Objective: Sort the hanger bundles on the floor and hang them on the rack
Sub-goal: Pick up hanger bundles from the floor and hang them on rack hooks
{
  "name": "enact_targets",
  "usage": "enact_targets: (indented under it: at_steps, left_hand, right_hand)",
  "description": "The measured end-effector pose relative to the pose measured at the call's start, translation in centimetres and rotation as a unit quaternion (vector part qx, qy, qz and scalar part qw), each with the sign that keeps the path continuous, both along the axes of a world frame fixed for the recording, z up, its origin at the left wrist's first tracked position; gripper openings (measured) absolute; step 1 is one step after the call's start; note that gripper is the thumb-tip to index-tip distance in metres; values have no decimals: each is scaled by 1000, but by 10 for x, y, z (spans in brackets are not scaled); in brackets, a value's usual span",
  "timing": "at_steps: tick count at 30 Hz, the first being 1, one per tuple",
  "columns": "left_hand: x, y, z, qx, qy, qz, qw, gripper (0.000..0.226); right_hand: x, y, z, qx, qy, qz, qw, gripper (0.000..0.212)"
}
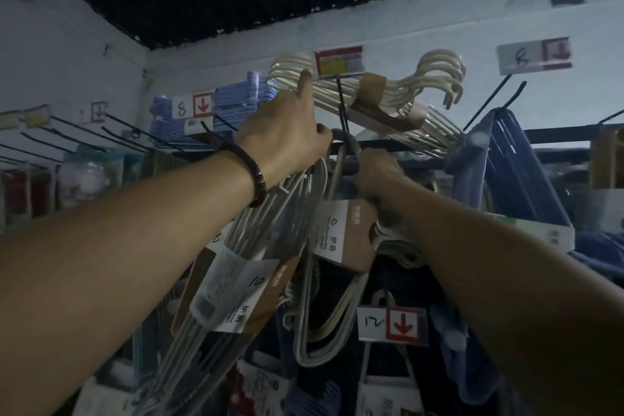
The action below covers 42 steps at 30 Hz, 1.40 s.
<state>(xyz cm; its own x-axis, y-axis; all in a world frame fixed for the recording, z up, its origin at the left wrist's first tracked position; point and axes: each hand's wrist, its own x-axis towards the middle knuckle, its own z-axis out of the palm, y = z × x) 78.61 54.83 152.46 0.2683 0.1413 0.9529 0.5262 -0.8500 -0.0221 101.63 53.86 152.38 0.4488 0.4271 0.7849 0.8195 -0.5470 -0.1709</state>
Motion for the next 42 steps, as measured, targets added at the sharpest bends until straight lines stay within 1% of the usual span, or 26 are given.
enact_targets:
  at_steps: [1, 3, 6, 10, 12, 15, 19, 22, 24, 26, 29, 32, 34, 36, 38, 39, 40, 41, 42]
  left_hand:
    - [2, 0, 0, 0, -4, 3, 1000, 73]
    - [3, -2, 0, -7, -10, 2, 1000, 63]
    - [-1, -6, 0, -10, -22, 7, 1000, 55]
    - [-12, -16, 3, 0, -41, 48, 998, 53]
    - [-17, -20, 5, -2, -54, 68, 996, 55]
    - [-17, -21, 2, -21, -57, 91, 994, 57]
    - [-24, -19, -2, -42, -34, 108, 993, 59]
    - [-44, -15, 2, -68, -29, 143, 987, 59]
    - [-58, -12, 5, -90, -19, 168, 982, 62]
    - [-69, -12, 5, -99, -5, 172, 980, 60]
    - [-77, -16, 4, -108, 7, 175, 979, 54]
    - [-79, -16, 1, -110, 7, 161, 981, 44]
    - [-76, -13, -2, -106, 18, 149, 983, 38]
    - [-73, -8, -6, -115, 24, 133, 984, 40]
    - [-68, -2, -11, -128, 20, 109, 986, 41]
    - [-66, -1, -13, -134, 19, 98, 986, 42]
    - [-64, 0, -16, -140, 17, 88, 986, 42]
    - [-63, 1, -18, -144, 13, 80, 986, 42]
    - [-61, 1, -19, -149, 6, 74, 986, 42]
  right_hand:
    - [3, -2, 3, 0, 6, 10, 1000, 13]
    - [8, -6, 7, -5, 16, 20, 1000, 12]
    - [11, -11, 11, -22, 17, 28, 999, 11]
    - [14, -16, 18, -41, 28, 66, 997, 11]
    - [9, -21, 22, -63, 14, 91, 994, 19]
    - [2, -29, 25, -62, 0, 110, 992, 24]
    - [5, -33, 23, -65, -6, 56, 996, 22]
    - [8, -27, 15, -31, -4, 41, 999, 22]
    - [7, -20, 7, -2, 7, 33, 999, 33]
    - [10, -10, -1, 9, 30, 26, 999, 44]
    - [11, -3, -12, 23, 59, 25, 998, 44]
    - [10, -6, -15, -13, 48, 10, 999, 45]
    - [7, -9, -12, -53, 60, 0, 997, 49]
    - [-7, -19, -10, -121, 47, -24, 991, 51]
    - [-32, -31, -8, -181, 10, -50, 982, 50]
    - [-46, -36, -7, -201, -6, -41, 979, 49]
    - [-58, -40, -6, -218, -10, -1, 976, 45]
    - [-69, -43, -7, -227, 12, 81, 971, 40]
    - [-78, -46, -10, -235, 59, 183, 953, 33]
